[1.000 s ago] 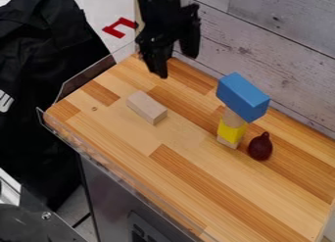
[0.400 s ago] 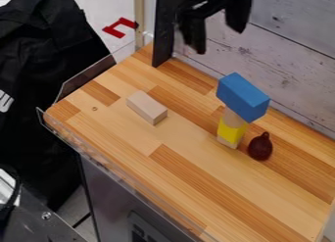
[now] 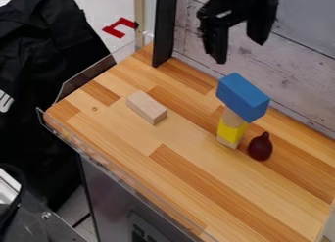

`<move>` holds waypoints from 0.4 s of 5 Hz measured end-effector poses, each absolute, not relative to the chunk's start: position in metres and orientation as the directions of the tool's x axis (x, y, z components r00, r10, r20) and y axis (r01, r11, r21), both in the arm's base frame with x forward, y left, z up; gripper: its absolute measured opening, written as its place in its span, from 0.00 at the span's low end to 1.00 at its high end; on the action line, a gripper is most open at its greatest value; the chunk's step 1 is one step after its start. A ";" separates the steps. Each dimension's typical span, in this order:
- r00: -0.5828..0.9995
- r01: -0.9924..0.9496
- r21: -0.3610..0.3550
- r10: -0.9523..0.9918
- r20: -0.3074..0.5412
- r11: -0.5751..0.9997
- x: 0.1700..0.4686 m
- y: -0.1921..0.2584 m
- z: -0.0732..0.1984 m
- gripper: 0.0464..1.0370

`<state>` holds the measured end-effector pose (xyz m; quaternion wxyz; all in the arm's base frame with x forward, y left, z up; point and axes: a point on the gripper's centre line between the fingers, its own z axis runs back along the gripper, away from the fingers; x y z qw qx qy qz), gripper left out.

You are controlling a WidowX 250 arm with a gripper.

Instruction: Place blue object on top of an object placed on table

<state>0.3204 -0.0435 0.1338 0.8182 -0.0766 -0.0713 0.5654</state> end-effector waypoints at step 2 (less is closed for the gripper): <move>0.356 -0.924 -0.150 0.934 0.004 0.353 0.332 -0.048 0.111 0.96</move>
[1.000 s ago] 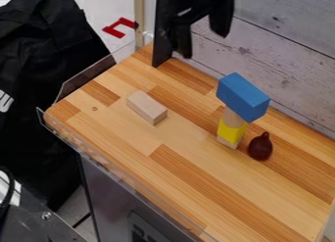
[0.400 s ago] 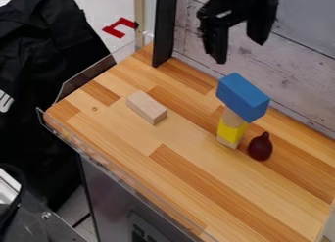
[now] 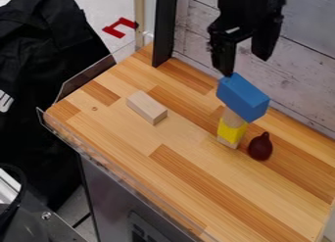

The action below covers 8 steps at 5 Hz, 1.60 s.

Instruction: Place blue object on top of an object placed on table

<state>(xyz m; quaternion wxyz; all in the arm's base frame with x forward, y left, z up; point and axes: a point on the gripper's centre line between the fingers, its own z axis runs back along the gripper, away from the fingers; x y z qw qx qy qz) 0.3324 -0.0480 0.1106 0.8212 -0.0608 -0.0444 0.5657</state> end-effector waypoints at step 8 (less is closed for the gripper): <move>0.362 -0.932 -0.046 0.930 -0.057 0.360 0.327 -0.049 0.061 0.60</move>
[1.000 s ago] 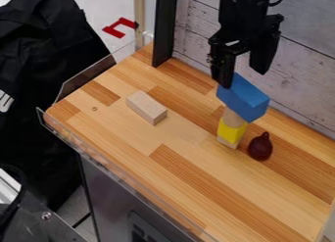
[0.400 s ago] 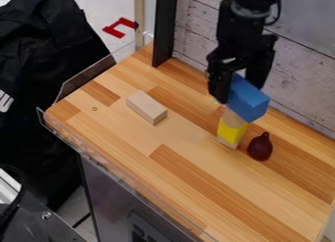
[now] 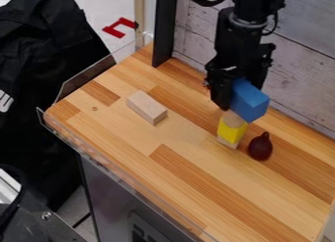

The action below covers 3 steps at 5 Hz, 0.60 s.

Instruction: Place blue object on top of an object placed on table

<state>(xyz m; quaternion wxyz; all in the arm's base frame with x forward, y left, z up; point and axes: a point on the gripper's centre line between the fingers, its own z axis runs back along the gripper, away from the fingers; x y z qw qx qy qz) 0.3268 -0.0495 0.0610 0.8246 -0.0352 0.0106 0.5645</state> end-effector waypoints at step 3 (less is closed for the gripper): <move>0.361 -0.932 -0.048 0.929 -0.084 0.359 0.329 -0.049 0.067 0.54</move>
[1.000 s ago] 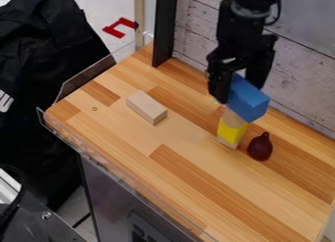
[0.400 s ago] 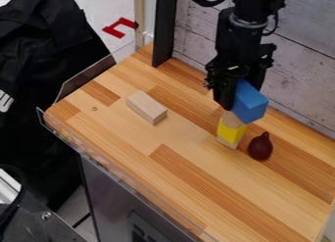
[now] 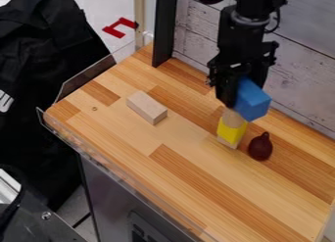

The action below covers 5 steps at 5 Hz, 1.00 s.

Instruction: Place blue object on top of an object placed on table

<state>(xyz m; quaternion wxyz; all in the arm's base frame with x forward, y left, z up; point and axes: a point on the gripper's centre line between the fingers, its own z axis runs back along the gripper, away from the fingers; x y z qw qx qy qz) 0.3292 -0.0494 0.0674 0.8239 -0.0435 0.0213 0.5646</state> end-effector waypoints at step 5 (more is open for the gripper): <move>0.122 -0.991 -0.061 0.988 -0.091 0.117 0.316 0.078 0.054 0.54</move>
